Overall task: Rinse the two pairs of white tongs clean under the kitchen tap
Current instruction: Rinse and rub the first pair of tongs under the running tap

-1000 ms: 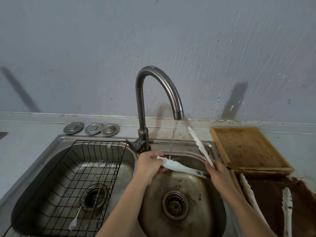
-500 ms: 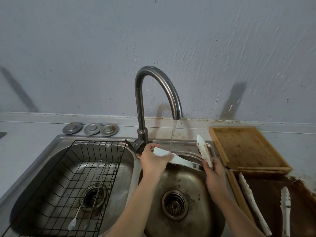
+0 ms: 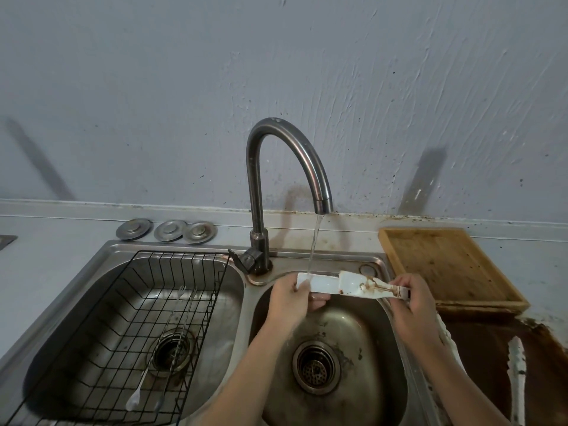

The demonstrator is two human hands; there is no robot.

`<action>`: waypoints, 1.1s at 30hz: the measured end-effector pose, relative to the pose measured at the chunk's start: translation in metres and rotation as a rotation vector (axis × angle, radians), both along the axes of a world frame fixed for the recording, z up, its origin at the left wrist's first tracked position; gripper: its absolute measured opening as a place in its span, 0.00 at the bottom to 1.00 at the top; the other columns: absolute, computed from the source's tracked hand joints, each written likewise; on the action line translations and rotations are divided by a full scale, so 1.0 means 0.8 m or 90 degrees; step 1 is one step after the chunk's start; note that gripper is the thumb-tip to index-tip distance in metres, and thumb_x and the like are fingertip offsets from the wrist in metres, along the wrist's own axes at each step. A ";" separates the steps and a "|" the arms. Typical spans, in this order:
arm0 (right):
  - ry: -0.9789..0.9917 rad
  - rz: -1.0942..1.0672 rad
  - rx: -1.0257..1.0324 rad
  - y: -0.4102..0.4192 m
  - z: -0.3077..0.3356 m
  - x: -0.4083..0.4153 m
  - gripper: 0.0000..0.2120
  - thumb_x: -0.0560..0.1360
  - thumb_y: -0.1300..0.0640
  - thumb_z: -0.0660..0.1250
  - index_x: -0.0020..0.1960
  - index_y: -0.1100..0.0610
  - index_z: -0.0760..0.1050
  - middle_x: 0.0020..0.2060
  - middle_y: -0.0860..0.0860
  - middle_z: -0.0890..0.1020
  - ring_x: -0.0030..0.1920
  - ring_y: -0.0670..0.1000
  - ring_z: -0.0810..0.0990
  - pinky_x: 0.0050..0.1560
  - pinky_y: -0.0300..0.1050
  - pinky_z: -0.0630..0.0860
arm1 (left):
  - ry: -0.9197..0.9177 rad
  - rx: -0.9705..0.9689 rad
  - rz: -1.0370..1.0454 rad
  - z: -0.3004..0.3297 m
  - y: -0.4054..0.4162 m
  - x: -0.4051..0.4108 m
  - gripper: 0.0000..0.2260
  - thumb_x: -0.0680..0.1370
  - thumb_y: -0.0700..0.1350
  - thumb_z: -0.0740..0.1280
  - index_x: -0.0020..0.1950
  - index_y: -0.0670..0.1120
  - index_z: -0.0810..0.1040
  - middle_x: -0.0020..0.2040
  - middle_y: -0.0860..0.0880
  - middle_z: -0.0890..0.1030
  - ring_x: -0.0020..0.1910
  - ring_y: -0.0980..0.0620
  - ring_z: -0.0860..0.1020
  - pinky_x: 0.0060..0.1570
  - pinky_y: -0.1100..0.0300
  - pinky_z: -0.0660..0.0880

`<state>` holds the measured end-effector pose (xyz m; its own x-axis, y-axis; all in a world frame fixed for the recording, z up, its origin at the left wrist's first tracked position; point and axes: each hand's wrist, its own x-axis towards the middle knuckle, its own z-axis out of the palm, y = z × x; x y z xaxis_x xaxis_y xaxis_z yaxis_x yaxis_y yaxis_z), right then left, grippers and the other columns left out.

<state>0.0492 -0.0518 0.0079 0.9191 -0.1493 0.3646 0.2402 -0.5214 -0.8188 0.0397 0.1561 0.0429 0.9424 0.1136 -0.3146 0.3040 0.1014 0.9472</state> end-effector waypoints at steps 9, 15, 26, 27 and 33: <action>0.031 0.035 -0.041 -0.002 -0.004 -0.006 0.11 0.70 0.72 0.66 0.41 0.56 0.72 0.37 0.52 0.76 0.39 0.50 0.75 0.38 0.42 0.70 | -0.024 0.471 -0.104 0.000 0.015 0.014 0.13 0.73 0.51 0.69 0.42 0.40 0.78 0.33 0.44 0.81 0.32 0.49 0.80 0.35 0.55 0.77; 0.068 0.041 -0.036 0.000 -0.005 -0.008 0.17 0.71 0.71 0.65 0.42 0.47 0.70 0.40 0.50 0.78 0.42 0.51 0.77 0.42 0.46 0.74 | -0.090 0.542 -0.207 -0.005 0.026 0.003 0.13 0.80 0.51 0.60 0.41 0.44 0.74 0.34 0.49 0.78 0.37 0.47 0.79 0.37 0.55 0.75; 0.149 0.028 0.098 0.050 0.013 -0.003 0.03 0.77 0.61 0.62 0.45 0.55 0.73 0.42 0.53 0.79 0.42 0.51 0.75 0.40 0.46 0.70 | -0.082 0.055 0.272 -0.007 -0.007 0.007 0.12 0.71 0.35 0.71 0.47 0.47 0.72 0.42 0.51 0.79 0.42 0.53 0.78 0.43 0.62 0.74; 0.159 0.028 0.106 0.059 0.014 -0.003 0.01 0.77 0.60 0.63 0.47 0.56 0.73 0.41 0.53 0.79 0.41 0.50 0.75 0.39 0.45 0.70 | -0.084 0.003 0.318 -0.007 -0.013 0.007 0.12 0.72 0.35 0.70 0.50 0.46 0.71 0.43 0.50 0.79 0.44 0.52 0.78 0.43 0.63 0.73; 0.193 -0.009 0.211 0.102 0.000 -0.013 0.05 0.77 0.62 0.63 0.48 0.64 0.75 0.37 0.50 0.77 0.39 0.49 0.74 0.36 0.40 0.68 | -0.102 0.047 0.339 -0.014 -0.031 0.015 0.13 0.74 0.34 0.66 0.56 0.42 0.69 0.48 0.52 0.79 0.49 0.52 0.79 0.48 0.62 0.75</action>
<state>0.0390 0.0295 0.0078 0.9740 -0.2263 0.0101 -0.0413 -0.2212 -0.9744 0.0514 0.1315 0.0315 0.7844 0.6030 -0.1451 0.0808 0.1326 0.9879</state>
